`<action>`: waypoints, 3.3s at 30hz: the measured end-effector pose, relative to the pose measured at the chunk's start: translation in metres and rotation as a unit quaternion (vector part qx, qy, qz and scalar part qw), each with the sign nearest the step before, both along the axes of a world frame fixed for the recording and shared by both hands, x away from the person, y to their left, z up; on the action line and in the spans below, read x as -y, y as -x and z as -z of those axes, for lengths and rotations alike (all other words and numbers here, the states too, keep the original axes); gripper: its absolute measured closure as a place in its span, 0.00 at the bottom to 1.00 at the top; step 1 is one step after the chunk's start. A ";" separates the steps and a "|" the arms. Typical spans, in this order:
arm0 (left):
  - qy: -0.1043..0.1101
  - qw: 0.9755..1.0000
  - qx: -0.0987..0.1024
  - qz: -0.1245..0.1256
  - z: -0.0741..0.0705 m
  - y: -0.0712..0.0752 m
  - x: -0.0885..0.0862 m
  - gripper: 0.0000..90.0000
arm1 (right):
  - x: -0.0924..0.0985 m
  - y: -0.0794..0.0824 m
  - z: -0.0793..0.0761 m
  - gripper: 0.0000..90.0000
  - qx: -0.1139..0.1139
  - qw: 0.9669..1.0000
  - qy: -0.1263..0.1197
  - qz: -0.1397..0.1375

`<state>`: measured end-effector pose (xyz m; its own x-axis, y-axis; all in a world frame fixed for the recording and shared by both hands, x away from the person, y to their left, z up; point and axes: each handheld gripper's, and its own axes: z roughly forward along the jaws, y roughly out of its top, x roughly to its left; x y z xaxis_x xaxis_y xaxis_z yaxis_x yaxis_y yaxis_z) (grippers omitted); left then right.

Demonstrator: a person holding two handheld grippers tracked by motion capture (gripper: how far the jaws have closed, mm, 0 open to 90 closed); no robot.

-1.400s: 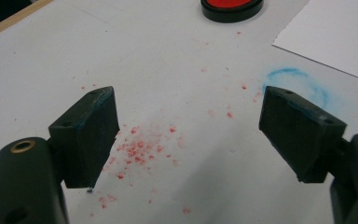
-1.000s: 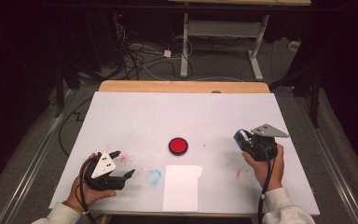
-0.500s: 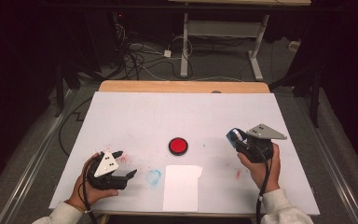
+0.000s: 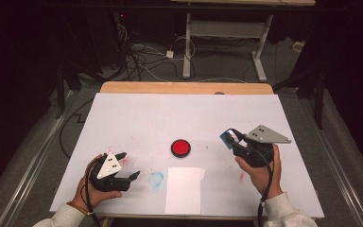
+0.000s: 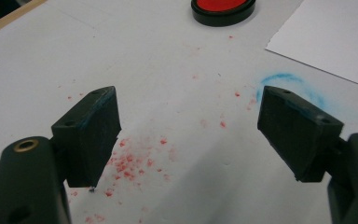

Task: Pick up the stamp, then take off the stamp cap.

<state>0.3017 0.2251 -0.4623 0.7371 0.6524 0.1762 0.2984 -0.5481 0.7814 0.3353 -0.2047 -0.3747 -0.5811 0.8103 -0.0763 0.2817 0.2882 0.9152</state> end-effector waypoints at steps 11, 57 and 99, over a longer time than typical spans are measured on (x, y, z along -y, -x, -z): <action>-0.008 1.000 0.023 -0.008 -0.002 0.006 0.006 0.23 | -0.016 -0.002 0.002 0.78 0.001 1.000 -0.018 -0.011; 0.027 0.996 0.071 0.040 -0.008 -0.021 0.112 0.24 | -0.100 -0.002 0.020 0.78 -0.031 0.994 -0.065 -0.079; 0.019 0.995 0.094 0.036 -0.007 -0.022 0.126 0.41 | -0.118 -0.004 0.038 0.78 -0.074 0.989 -0.092 -0.086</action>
<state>0.3238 0.0994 -0.4555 0.7382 0.6082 0.2918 0.1066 -0.5323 0.8398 0.3398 -0.0863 -0.4126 -0.7057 0.6903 0.1594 0.3781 0.1767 0.9088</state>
